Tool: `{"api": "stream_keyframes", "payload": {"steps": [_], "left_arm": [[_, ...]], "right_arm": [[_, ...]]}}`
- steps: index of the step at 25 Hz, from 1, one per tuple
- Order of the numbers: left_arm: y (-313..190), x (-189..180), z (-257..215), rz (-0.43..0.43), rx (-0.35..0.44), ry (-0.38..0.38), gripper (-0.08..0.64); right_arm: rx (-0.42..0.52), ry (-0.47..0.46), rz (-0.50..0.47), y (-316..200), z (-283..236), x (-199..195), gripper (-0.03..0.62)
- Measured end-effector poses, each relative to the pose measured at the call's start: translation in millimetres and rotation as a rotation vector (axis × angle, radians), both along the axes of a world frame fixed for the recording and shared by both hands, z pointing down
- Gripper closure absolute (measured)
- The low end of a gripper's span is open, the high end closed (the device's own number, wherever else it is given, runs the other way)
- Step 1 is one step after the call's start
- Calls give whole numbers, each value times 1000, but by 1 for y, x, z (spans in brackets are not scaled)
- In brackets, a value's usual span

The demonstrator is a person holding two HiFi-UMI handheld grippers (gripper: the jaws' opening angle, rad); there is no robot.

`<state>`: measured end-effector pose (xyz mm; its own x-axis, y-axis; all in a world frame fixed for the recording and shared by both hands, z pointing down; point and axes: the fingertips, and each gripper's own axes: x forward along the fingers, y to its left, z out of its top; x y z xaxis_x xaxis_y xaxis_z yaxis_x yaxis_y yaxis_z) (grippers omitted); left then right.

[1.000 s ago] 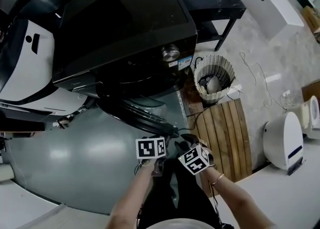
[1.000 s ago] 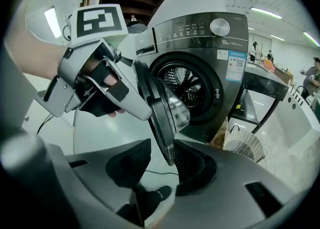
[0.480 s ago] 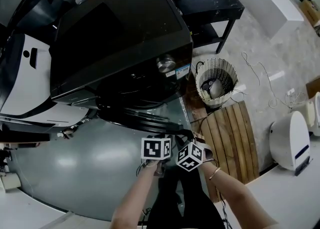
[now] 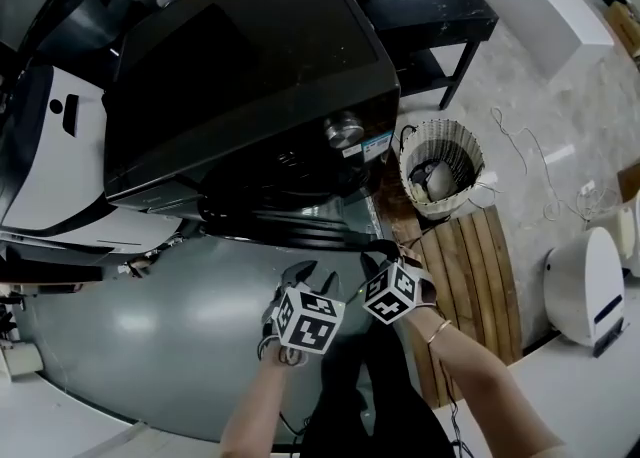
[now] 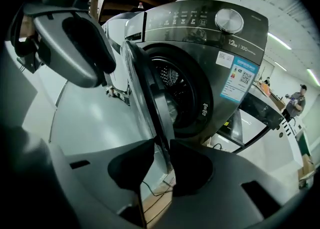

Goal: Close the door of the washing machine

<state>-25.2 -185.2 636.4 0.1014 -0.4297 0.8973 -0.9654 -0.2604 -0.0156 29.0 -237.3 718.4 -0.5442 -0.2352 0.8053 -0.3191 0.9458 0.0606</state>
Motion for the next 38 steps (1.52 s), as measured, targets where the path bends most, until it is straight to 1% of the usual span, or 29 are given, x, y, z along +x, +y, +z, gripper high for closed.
{"api": "stream_keyframes", "payload": {"steps": [3,5,8,12,15,18,20,23,26,32,38], "left_arm": [[-8,-28,-18,79,106,-180,383],[-14,-43,-28,128,153,-275,383],[-24,-60,-38,188,188,-365,383],[-39,-75,-44,264,210,-447,377],[-50,-81,-42,316,200,-477,360],[-59,-86,-37,359,179,-509,362],[-64,-87,-35,372,181,-533,370],[-73,-86,-33,353,197,-552,393],[-81,-87,-31,340,195,-561,400],[-91,-92,-32,301,199,-537,402],[-103,-97,-32,277,209,-548,403]], "right_arm": [[21,4,16,-16,1,-4,482],[30,4,24,-25,1,-6,480],[40,6,31,-36,1,-9,477],[61,5,26,-48,2,-14,474],[77,3,17,-55,3,-17,472],[87,-2,14,-62,4,-19,471],[92,-7,12,-66,4,-20,469],[101,-12,18,-73,4,-22,468],[103,-12,35,-82,5,-23,466],[109,-4,29,-96,4,-28,466],[120,-22,48,-112,4,-34,465]]}}
